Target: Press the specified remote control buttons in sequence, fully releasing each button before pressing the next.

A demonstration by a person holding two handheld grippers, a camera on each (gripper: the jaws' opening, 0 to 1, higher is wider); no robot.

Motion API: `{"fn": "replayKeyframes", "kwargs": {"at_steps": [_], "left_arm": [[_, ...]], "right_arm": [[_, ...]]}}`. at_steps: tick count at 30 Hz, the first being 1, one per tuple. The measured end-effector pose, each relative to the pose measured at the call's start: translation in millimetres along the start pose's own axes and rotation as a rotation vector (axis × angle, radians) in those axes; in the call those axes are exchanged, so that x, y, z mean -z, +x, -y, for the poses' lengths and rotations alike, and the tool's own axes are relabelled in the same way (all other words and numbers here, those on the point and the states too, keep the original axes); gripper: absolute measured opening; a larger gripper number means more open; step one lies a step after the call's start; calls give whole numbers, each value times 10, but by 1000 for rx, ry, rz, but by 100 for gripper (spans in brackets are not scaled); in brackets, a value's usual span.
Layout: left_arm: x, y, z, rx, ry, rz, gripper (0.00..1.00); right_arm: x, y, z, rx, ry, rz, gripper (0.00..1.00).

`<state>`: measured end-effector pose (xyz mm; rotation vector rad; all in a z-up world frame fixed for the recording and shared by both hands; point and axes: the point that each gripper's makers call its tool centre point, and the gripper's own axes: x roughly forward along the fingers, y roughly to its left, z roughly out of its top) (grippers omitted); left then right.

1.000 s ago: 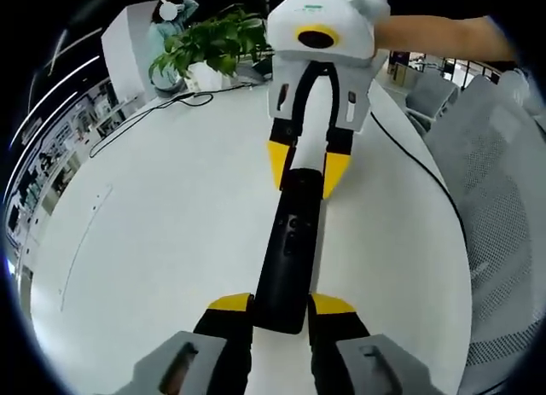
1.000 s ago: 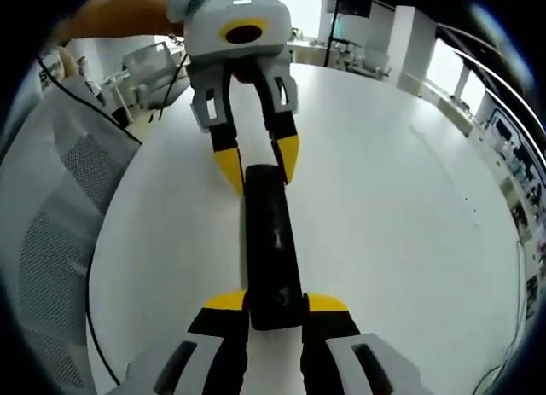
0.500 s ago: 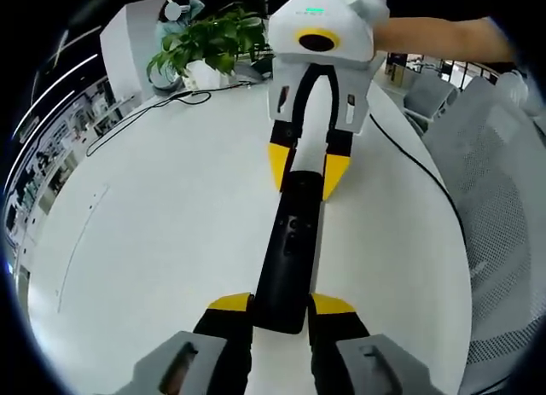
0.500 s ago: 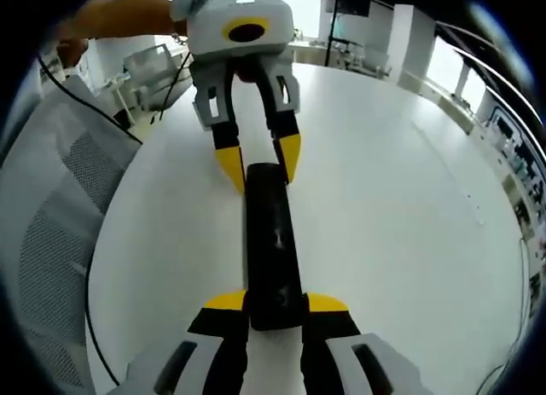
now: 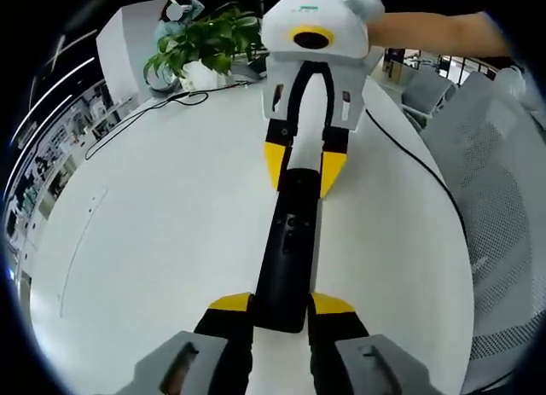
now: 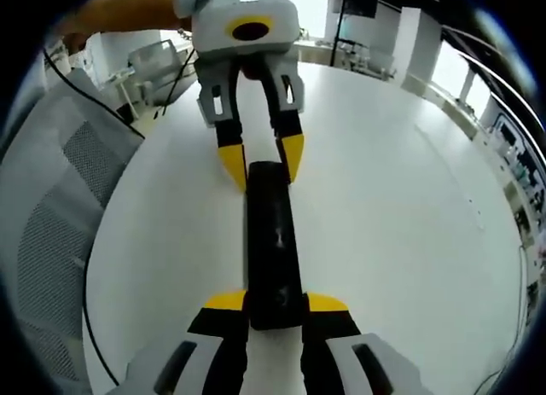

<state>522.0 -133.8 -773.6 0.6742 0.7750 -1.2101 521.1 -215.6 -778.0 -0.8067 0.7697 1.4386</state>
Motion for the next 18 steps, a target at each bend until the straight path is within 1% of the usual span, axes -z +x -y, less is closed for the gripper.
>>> {"fn": "replayKeyframes", "kwargs": {"at_steps": [9,18], "left_arm": [[-1,-10,5,3,15,-4,22],[1,-17,5,-3,10,4,22]], "right_arm": [[-7,-3,-2,2,0,1,21],[-12,-7,7,8,-9,-1,22]]}}
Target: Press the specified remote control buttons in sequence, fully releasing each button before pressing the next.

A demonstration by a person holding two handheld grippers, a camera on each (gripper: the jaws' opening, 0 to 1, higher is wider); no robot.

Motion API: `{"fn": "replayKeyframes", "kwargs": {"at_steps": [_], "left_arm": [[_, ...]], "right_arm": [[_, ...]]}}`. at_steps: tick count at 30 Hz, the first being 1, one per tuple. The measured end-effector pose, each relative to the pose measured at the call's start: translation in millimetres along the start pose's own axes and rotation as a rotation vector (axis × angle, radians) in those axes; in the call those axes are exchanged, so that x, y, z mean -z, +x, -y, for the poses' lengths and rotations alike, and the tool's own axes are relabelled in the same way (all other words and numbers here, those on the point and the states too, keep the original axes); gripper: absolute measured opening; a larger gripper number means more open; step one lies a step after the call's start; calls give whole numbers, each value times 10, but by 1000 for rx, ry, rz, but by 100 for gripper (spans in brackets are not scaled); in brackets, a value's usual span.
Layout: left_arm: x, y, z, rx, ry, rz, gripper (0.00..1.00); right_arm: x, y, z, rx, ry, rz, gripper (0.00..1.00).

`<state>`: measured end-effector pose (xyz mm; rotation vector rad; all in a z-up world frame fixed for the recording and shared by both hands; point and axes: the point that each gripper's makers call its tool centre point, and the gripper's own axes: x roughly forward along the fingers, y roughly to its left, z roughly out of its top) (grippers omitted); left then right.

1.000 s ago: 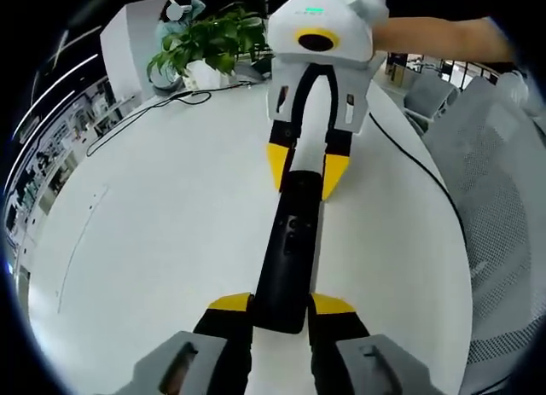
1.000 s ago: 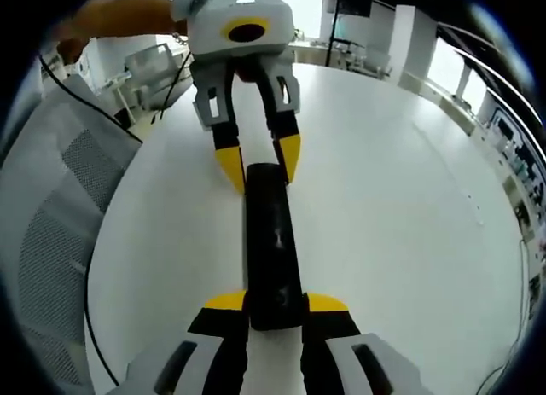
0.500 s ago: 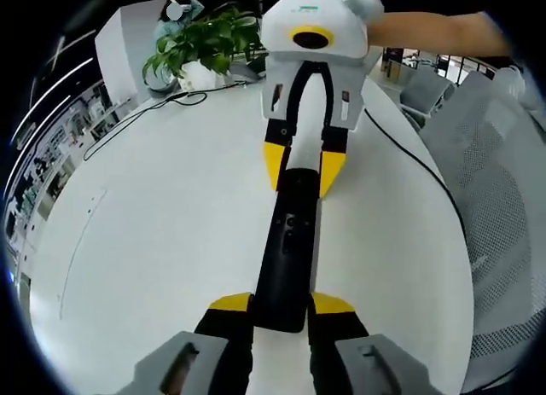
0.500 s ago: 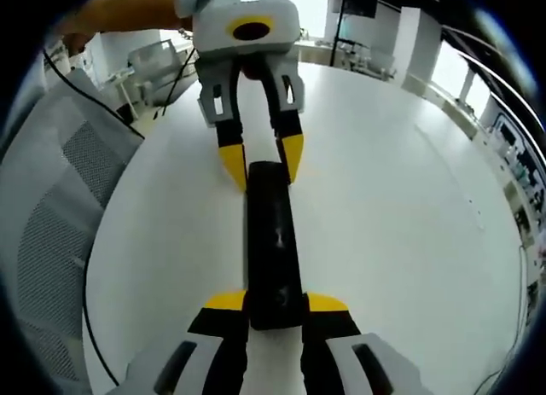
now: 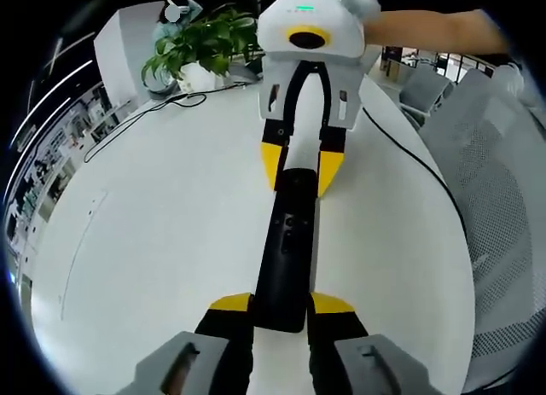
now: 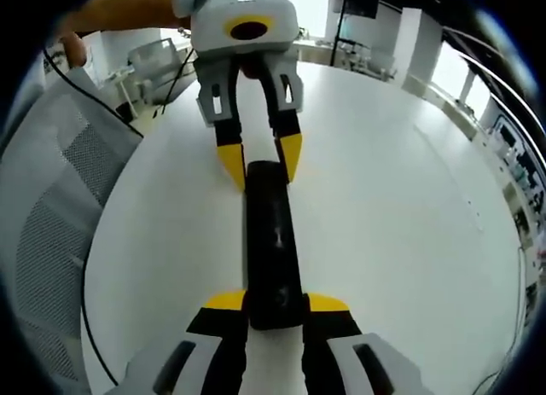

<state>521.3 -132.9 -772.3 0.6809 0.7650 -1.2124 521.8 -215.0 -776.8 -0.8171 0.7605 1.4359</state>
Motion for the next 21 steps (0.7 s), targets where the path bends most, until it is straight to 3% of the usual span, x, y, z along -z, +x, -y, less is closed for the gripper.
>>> {"fn": "replayKeyframes", "kwargs": {"at_steps": [13,21], "left_arm": [[0,1,-9,1,8,4,23],[-2,0,-5,0,14,-3,23]], "right_arm": [[-35,-19,-19,2,-11,-3,28],[-79,-134,11,20,-26,3,25]]}}
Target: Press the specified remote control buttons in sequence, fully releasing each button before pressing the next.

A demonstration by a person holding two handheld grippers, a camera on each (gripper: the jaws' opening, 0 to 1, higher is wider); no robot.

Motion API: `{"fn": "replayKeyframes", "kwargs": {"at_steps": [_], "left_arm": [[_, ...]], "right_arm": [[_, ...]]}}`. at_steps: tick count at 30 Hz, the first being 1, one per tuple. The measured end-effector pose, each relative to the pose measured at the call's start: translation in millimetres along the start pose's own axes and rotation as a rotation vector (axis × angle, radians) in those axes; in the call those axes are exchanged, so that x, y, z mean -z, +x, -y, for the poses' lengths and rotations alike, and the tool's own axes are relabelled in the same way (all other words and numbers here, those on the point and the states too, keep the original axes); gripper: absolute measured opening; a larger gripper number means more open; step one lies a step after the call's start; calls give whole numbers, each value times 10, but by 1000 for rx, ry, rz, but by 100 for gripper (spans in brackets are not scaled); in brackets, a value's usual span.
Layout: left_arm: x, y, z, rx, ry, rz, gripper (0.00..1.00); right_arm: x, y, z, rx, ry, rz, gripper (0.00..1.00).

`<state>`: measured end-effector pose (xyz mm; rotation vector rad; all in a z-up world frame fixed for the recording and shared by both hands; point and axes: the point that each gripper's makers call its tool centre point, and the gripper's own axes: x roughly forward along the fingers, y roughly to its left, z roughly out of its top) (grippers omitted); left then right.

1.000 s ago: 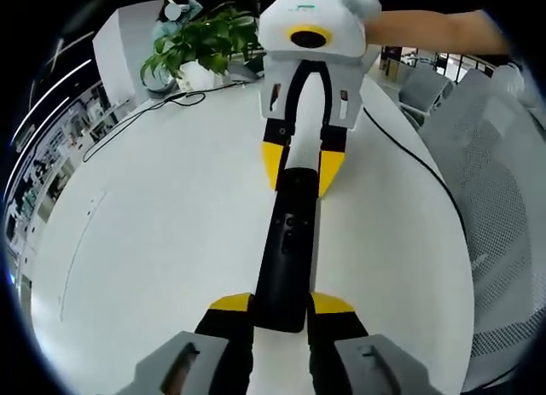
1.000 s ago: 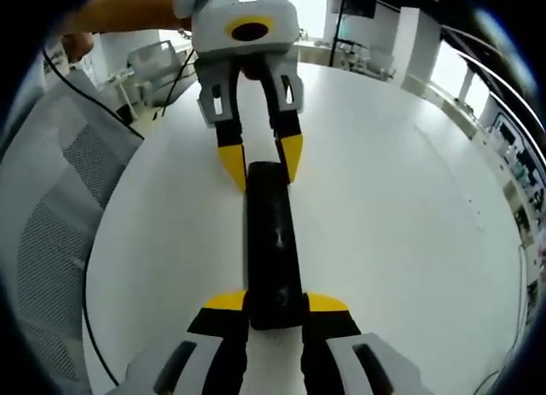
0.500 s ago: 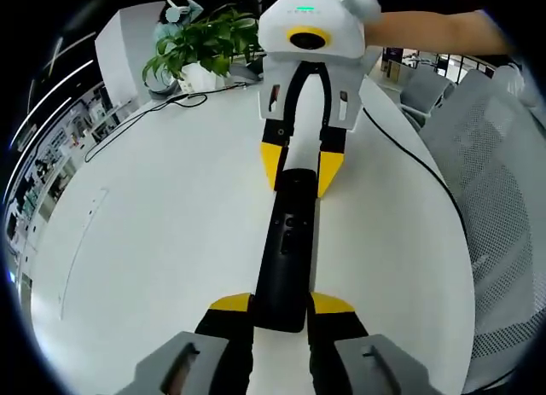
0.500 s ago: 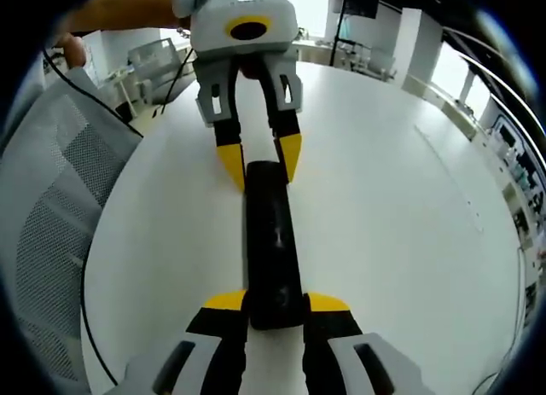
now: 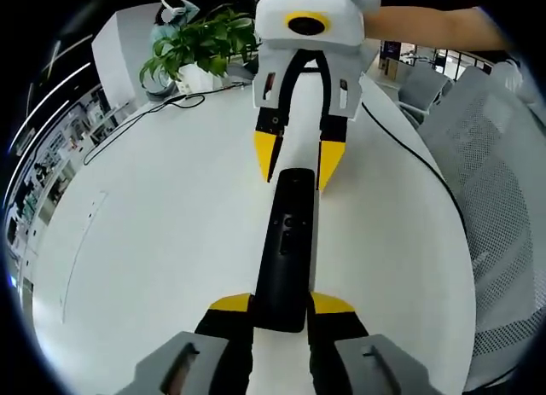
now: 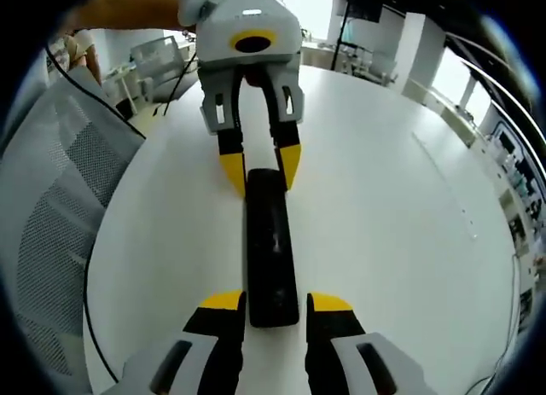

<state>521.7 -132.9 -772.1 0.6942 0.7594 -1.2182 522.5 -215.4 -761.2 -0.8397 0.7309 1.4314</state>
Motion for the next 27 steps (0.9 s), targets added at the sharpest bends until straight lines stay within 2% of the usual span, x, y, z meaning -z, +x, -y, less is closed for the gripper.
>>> {"fn": "replayKeyframes", "kwargs": {"at_steps": [9,14,19,25,27], "left_arm": [[-1,2,1,2,3,-10,23],[-5,2,7,7,12,-16,23],[-3,2,10,10,15,-23,23],[-4,7,9,12,18,-27,23],[-5,9,9,12,19,-25,23]], "right_arm": [[-33,-160,-15,21,-30,-1,20],[-16,-236,-30,29,-50,-11,14],[1,-273,-21,35,-55,-20,12],[26,-264,-32,18,-77,-42,1],[31,-242,-41,12,-87,-46,0]]}}
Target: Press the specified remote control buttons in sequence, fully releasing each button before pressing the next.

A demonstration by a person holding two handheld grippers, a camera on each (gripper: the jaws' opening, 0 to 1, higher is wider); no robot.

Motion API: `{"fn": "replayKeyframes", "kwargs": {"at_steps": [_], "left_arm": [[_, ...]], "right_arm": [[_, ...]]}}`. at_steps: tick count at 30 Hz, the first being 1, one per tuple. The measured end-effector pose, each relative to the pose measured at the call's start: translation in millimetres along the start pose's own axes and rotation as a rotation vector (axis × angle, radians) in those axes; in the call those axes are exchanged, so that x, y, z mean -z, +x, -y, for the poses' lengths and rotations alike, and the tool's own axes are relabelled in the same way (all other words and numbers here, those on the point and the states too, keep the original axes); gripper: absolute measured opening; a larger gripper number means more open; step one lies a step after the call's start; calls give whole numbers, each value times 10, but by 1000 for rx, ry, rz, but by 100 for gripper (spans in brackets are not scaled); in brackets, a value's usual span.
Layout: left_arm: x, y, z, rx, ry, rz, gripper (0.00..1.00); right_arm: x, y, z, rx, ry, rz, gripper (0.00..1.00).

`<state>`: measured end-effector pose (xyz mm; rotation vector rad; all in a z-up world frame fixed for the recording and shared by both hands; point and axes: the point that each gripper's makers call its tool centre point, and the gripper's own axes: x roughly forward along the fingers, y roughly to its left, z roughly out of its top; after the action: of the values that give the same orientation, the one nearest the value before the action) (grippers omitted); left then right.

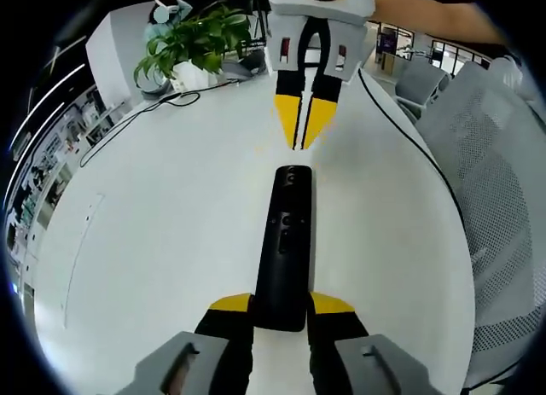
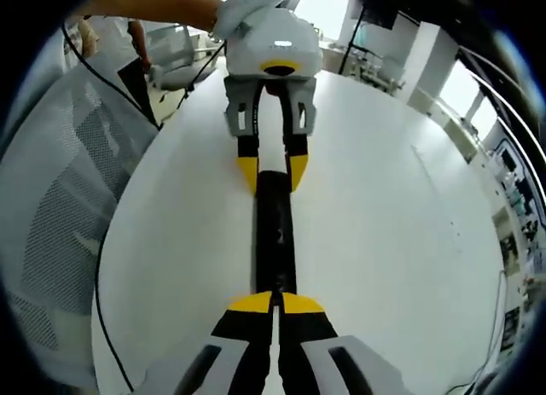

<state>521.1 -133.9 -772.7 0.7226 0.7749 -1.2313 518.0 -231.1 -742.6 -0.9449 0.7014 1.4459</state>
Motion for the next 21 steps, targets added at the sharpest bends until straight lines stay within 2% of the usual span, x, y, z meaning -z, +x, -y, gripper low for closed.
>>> {"fn": "replayKeyframes", "kwargs": {"at_steps": [21], "left_arm": [[-6,9,-3,8,13,-6,23]], "right_arm": [[62,108,10,-48,22,-64,0]]}}
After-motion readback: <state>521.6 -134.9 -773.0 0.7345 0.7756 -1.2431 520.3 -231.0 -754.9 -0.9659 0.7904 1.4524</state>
